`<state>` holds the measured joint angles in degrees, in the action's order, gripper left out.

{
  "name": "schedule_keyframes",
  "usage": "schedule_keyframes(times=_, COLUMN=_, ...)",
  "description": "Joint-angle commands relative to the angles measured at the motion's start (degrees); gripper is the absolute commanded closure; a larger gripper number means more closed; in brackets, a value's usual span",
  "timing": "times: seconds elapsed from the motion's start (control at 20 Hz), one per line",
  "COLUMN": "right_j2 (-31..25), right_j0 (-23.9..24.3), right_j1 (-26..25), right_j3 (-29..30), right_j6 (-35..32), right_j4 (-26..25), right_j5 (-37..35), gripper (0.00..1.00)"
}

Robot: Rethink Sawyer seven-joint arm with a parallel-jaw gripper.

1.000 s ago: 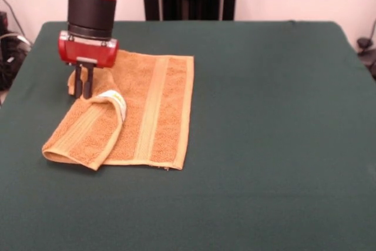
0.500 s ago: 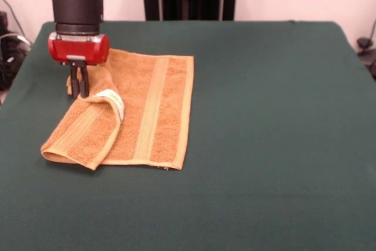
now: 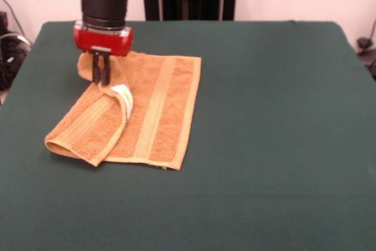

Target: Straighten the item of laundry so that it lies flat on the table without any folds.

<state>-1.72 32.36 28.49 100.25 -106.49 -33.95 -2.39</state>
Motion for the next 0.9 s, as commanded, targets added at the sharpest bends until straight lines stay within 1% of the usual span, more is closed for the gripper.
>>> schedule_keyframes(times=0.05, right_j2=9.6, right_j0=-9.2, right_j1=-5.1, right_j3=4.9, right_j6=-14.5, right_j4=7.5, right_j5=-11.0, gripper=1.00)
schedule_keyframes(times=0.2, right_j2=15.7, right_j0=-14.5, right_j1=-6.6, right_j3=5.1, right_j6=-19.2, right_j4=10.9, right_j5=-6.5, gripper=1.00)
schedule_keyframes(times=0.35, right_j2=21.9, right_j0=-19.9, right_j1=-9.3, right_j3=5.1, right_j6=-22.5, right_j4=14.9, right_j5=0.3, gripper=1.00)
schedule_keyframes(times=0.45, right_j2=25.7, right_j0=-23.4, right_j1=-11.4, right_j3=4.7, right_j6=-24.1, right_j4=18.2, right_j5=2.9, gripper=1.00)
schedule_keyframes(times=0.6, right_j2=27.6, right_j0=-25.0, right_j1=-12.5, right_j3=4.9, right_j6=-23.5, right_j4=21.4, right_j5=4.8, gripper=1.00)
schedule_keyframes(times=0.75, right_j2=27.8, right_j0=-24.4, right_j1=-12.4, right_j3=6.0, right_j6=-23.0, right_j4=23.6, right_j5=6.9, gripper=1.00)
schedule_keyframes(times=0.8, right_j2=27.8, right_j0=-24.1, right_j1=-12.5, right_j3=6.3, right_j6=-22.8, right_j4=24.0, right_j5=9.0, gripper=1.00)
schedule_keyframes(times=0.9, right_j2=30.1, right_j0=-25.6, right_j1=-13.5, right_j3=5.8, right_j6=-22.6, right_j4=25.3, right_j5=12.3, gripper=1.00)
